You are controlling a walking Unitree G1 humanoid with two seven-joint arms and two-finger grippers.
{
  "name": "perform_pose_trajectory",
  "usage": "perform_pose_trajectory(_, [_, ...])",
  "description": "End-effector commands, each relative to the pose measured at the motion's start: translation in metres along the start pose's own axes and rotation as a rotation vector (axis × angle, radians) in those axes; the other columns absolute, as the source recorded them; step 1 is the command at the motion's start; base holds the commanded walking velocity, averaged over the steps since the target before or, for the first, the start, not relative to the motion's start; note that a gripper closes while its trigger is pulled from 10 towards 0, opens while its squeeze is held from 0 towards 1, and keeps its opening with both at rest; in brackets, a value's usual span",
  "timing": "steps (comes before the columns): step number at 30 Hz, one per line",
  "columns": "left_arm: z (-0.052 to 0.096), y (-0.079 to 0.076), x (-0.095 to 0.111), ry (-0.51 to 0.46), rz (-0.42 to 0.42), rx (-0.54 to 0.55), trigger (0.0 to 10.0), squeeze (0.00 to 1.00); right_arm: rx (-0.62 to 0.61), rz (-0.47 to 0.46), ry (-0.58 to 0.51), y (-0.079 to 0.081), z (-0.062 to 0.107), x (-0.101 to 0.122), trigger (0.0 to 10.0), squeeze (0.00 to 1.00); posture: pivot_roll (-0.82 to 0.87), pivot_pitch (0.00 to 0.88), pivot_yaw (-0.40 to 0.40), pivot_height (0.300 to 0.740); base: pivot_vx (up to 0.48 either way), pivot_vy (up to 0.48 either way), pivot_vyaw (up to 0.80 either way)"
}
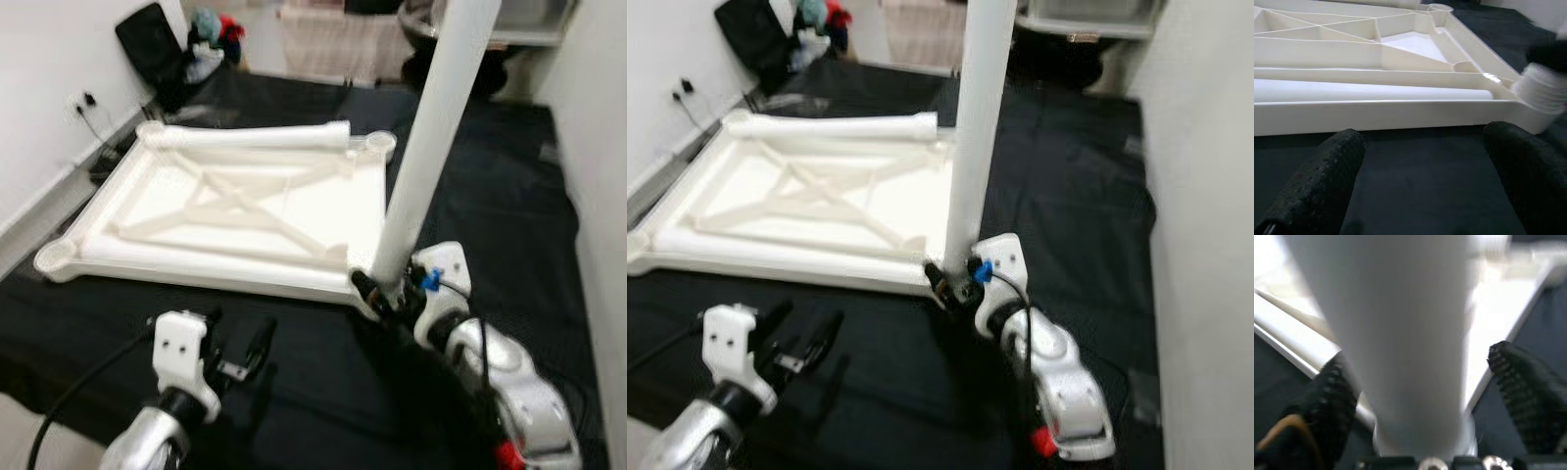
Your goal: Building children table
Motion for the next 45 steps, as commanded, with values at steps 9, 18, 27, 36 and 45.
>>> perform_pose_trajectory(9, [0.014, -0.010, 0.004, 0.026, -0.003, -0.016, 10.0, 0.00, 0.364, 0.030, -0.080, 0.003, 0.004, 0.029, 10.0, 0.98, 0.06, 0.257, 0.047, 0.740, 0.000, 0.000, 0.00])
perform_pose_trajectory(18, [0.018, -0.013, 0.005, 0.037, -0.003, -0.017, 10.0, 0.00, 0.401, 0.019, -0.186, -0.013, -0.007, 0.052, 0.0, 0.00, 0.08, 0.263, 0.044, 0.740, 0.000, 0.000, 0.00])
perform_pose_trajectory(27, [0.016, -0.013, 0.002, 0.044, 0.003, -0.017, 10.0, 0.00, 0.500, 0.024, -0.138, -0.003, 0.013, 0.040, 0.0, 0.00, 0.05, 0.234, 0.041, 0.740, 0.000, 0.000, 0.00])
perform_pose_trajectory(36, [0.014, -0.013, -0.004, 0.047, 0.012, -0.019, 10.0, 0.00, 0.321, -0.054, -0.061, 0.045, 0.024, 0.011, 0.0, 0.00, 0.01, 0.196, 0.014, 0.740, 0.000, 0.000, 0.00])
perform_pose_trajectory(45, [0.002, -0.013, -0.006, 0.027, 0.021, -0.021, 10.0, 0.00, -0.456, -0.027, 0.254, -0.014, 0.024, -0.062, 0.0, 0.00, -0.01, 0.147, 0.000, 0.740, 0.000, 0.000, 0.00])
Point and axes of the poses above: a point about 5 cm out from each wrist's last joint towards the gripper, its own z axis pointing back from the gripper into the wrist, its own x axis along the axis of the wrist's last joint, y = z × x, the point moved 6 cm from there along -z, pointing out of the wrist towards the gripper, and after that the axes turned 2 degrees about z, right-handed, at the moved point
